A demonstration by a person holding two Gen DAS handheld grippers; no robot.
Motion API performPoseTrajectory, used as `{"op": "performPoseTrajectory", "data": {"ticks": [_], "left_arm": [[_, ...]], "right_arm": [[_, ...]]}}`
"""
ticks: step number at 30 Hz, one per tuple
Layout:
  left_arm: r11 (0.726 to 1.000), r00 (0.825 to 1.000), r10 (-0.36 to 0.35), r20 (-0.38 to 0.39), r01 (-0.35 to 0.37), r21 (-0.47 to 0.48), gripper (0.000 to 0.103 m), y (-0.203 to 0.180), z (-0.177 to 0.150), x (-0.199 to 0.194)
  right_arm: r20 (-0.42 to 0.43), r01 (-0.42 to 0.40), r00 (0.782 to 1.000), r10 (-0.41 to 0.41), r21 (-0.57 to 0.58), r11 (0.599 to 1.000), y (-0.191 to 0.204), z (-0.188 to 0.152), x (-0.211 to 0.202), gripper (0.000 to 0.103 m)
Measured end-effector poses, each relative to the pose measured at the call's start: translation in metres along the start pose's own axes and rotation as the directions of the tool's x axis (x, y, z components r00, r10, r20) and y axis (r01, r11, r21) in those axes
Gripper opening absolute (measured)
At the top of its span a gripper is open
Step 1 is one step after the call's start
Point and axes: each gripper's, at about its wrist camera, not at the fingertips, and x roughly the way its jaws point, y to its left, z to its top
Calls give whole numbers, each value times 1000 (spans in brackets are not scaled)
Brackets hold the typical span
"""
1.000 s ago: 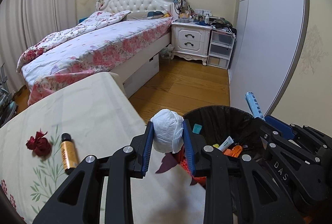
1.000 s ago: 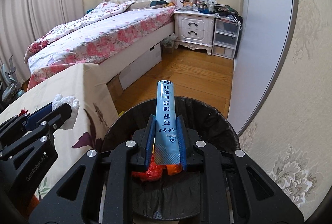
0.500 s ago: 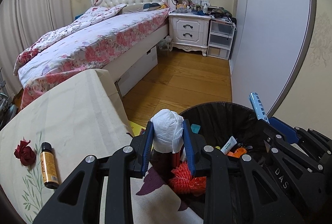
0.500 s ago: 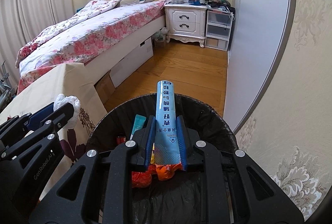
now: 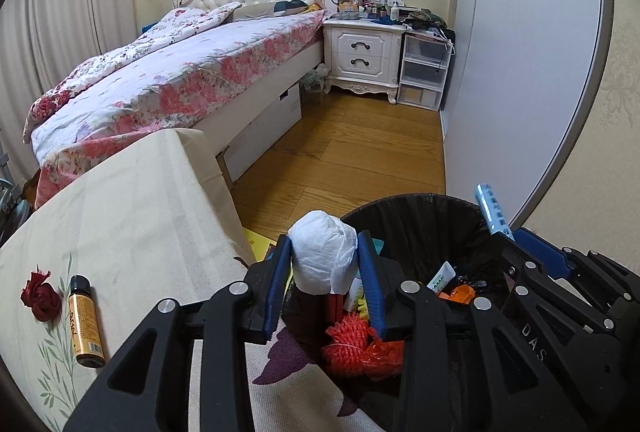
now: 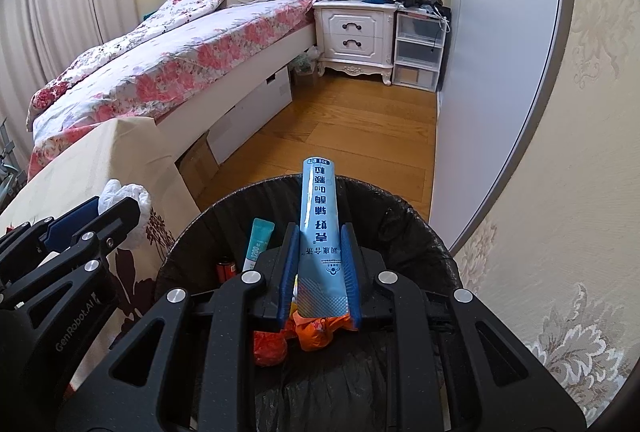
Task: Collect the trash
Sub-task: 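Open both tools to drop the tissue ball and blue tube into the bin, then return to the bed and grasp the amber bottle with the right tool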
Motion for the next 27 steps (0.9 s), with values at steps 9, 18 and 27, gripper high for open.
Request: {"op": "performPoseTrajectory", "data": {"ticks": [9, 18, 27], "left_arm": [[1000, 1000, 5, 16, -5, -9, 63, 1, -1, -3], [1000, 1000, 12, 29, -12, -26, 73, 4, 0, -5], [999, 999, 37, 32, -36, -33, 74, 10, -3, -10]], "right_arm": [[5, 8, 1000, -8, 6, 1000, -2, 0, 0, 41], [22, 30, 999, -31, 21, 999, -6, 0, -3, 53], [26, 42, 999, -42, 26, 999, -8, 0, -6, 62]]}}
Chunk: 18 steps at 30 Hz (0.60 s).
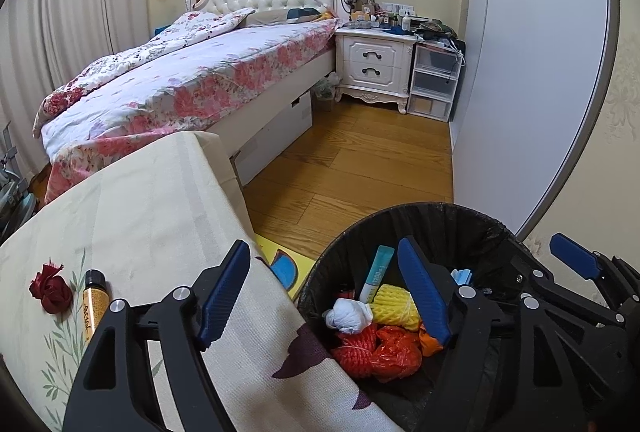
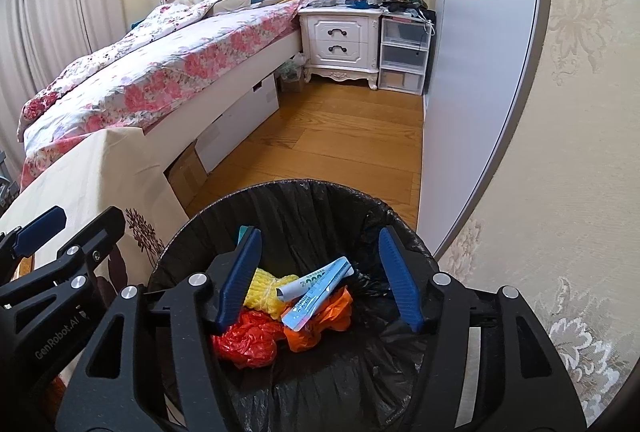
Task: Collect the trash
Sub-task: 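Return to the bed and grasp the amber bottle with the right tool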
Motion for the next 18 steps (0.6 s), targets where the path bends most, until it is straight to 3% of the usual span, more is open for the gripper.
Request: {"op": "performPoseTrajectory", "data": {"ticks": [2, 18], "left_arm": [[1000, 1000, 9, 0, -9, -4, 74, 3, -2, -2], [993, 997, 77, -5, -77, -92, 75, 56, -25, -47]], "right_arm": [[2, 1, 1000, -1, -1, 1000, 1, -1, -1, 66], [1, -71, 997, 71, -72, 995, 39, -10, -23, 66]]}}
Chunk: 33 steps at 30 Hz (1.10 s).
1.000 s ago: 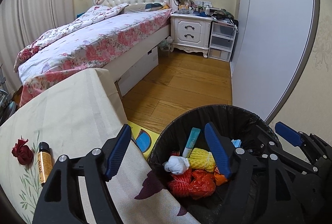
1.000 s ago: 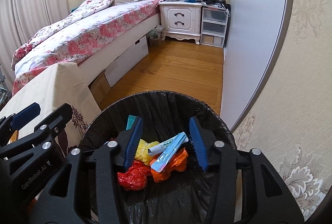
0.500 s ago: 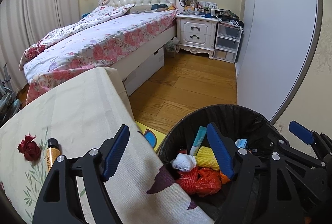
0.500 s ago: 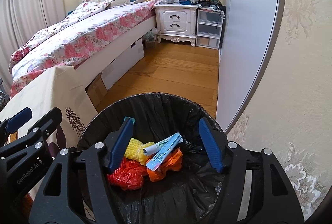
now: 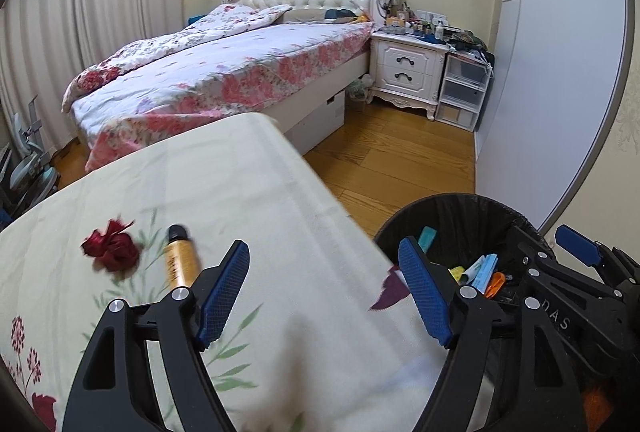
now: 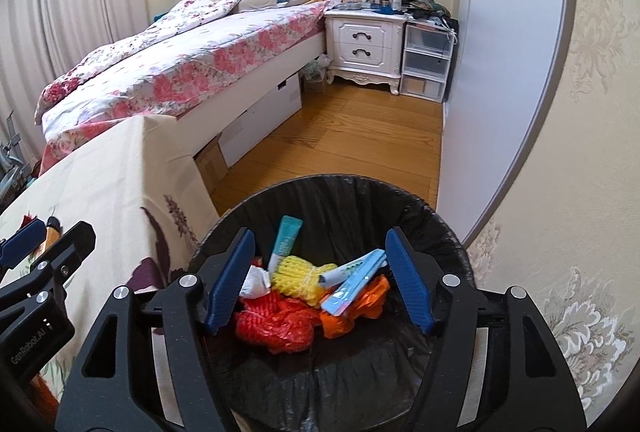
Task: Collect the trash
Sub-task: 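Return to the bed and grasp the amber bottle with the right tool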
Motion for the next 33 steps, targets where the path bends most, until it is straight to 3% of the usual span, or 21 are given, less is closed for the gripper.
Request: {"op": "performPoseTrajectory", "data": {"ticks": [17, 26, 33], "left_arm": [[975, 986, 162, -45, -167, -147, 75, 102, -35, -30], [940, 967, 240, -80, -253, -231, 75, 158, -54, -41], [928, 964, 247, -97, -264, -265, 75, 173, -63, -46]], "right_arm": [[-34, -183, 983, 180, -162, 970, 103, -9, -19, 66], [-89, -294, 956, 281, -260, 920, 170, -14, -23, 66], [-135, -344, 939, 317, -339, 876, 215, -17, -16, 60]]}}
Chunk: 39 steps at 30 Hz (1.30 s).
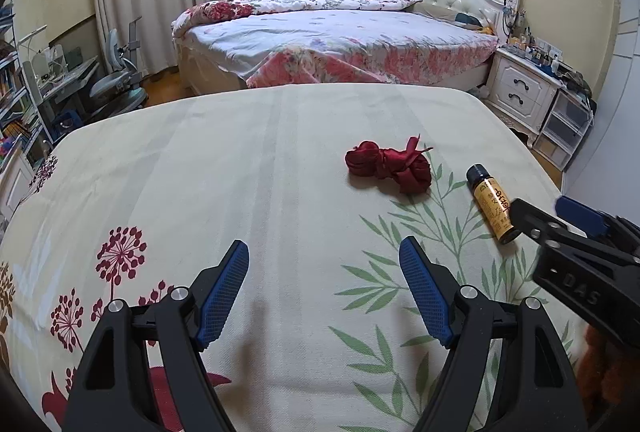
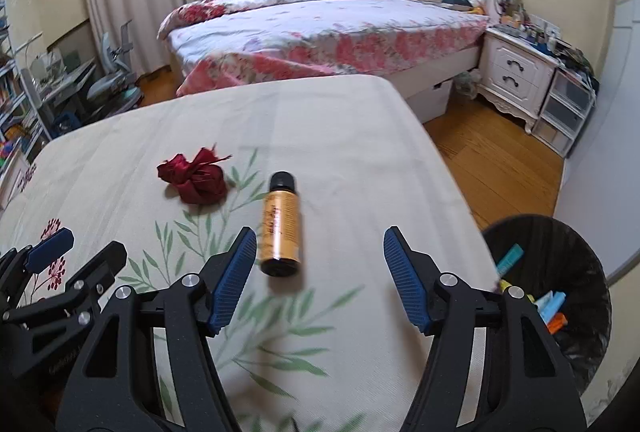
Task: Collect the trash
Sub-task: 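Return to the bed and grasp the amber bottle with the right tool, then grasp the red cloth bow with the left tool while the right tool holds the bottle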
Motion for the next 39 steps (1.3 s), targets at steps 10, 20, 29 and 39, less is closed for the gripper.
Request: {"op": "performPoseTrajectory", "data": {"ticks": [10, 20, 29, 39], "left_arm": [[1000, 1000, -18, -2, 18, 6, 75, 2, 2, 4], [998, 999, -40, -4, 40, 37, 75, -14, 16, 18], [997, 999, -45, -6, 45, 69, 75, -30, 36, 40], [994, 999, -33, -17, 34, 107, 75, -44, 53, 60]], "right_arm": [[-80, -24, 997, 21, -43, 999, 15, 3, 25, 23], [-79, -6, 997, 5, -14, 1000, -6, 12, 35, 23], [-78, 1, 997, -1, 4, 1000, -21, 26, 47, 23], [-81, -13, 997, 14, 13, 1000, -25, 33, 52, 23]]}}
